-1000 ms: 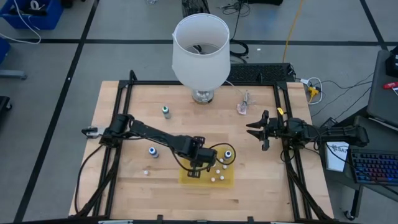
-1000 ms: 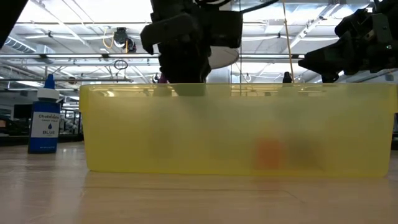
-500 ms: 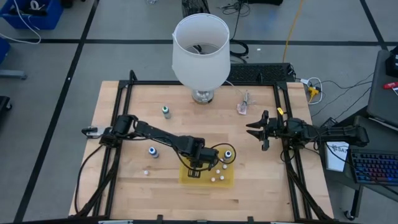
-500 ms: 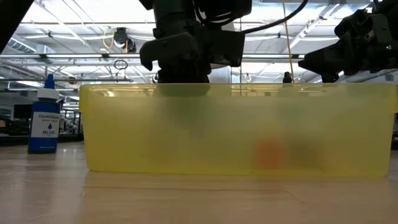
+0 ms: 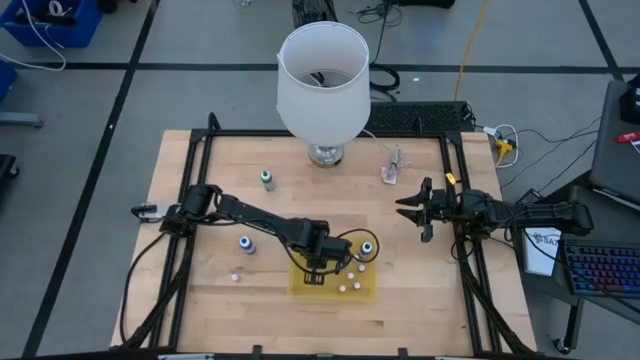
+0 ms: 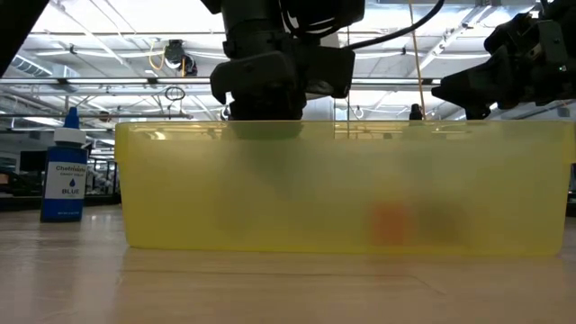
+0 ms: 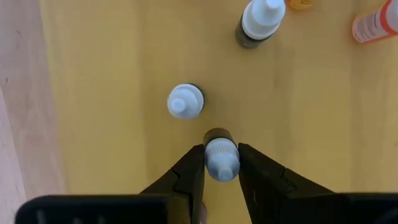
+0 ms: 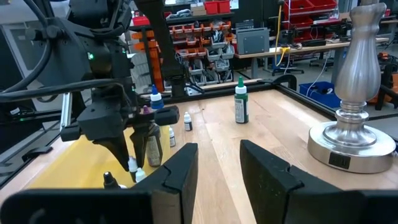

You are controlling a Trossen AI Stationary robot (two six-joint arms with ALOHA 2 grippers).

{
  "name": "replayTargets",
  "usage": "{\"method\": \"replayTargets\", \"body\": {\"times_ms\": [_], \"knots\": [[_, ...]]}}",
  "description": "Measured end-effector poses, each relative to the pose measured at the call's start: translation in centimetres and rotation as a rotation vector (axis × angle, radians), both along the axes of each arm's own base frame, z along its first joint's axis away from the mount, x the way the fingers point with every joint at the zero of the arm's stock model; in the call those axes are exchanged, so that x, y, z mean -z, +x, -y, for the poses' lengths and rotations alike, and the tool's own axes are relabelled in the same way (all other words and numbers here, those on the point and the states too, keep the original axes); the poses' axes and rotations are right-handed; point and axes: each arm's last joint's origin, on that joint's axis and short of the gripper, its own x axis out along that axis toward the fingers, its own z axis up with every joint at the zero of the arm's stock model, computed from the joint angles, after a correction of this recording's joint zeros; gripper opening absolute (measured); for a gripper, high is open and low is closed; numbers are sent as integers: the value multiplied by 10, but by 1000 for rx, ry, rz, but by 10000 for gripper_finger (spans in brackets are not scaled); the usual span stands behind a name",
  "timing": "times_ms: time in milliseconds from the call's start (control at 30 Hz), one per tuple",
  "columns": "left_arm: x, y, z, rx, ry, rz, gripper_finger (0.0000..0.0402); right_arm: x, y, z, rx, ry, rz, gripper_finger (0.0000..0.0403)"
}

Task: Pick & Place food coloring
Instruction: Put the small black food coloring bottle into the transparent bin

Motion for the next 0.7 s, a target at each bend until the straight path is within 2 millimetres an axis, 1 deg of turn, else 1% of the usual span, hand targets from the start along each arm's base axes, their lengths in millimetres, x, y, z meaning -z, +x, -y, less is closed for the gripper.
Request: {"method": "replayTargets", "body": {"times_ms": [400, 500, 700], "knots": [[0, 1, -6, -65, -12, 0, 103, 0, 0, 0, 0, 0, 0, 112], [0, 1, -6, -70, -14, 0, 119, 0, 0, 0, 0, 0, 0, 112], [0, 1, -6, -78, -16, 1, 165, 0, 0, 0, 0, 0, 0, 112]]}}
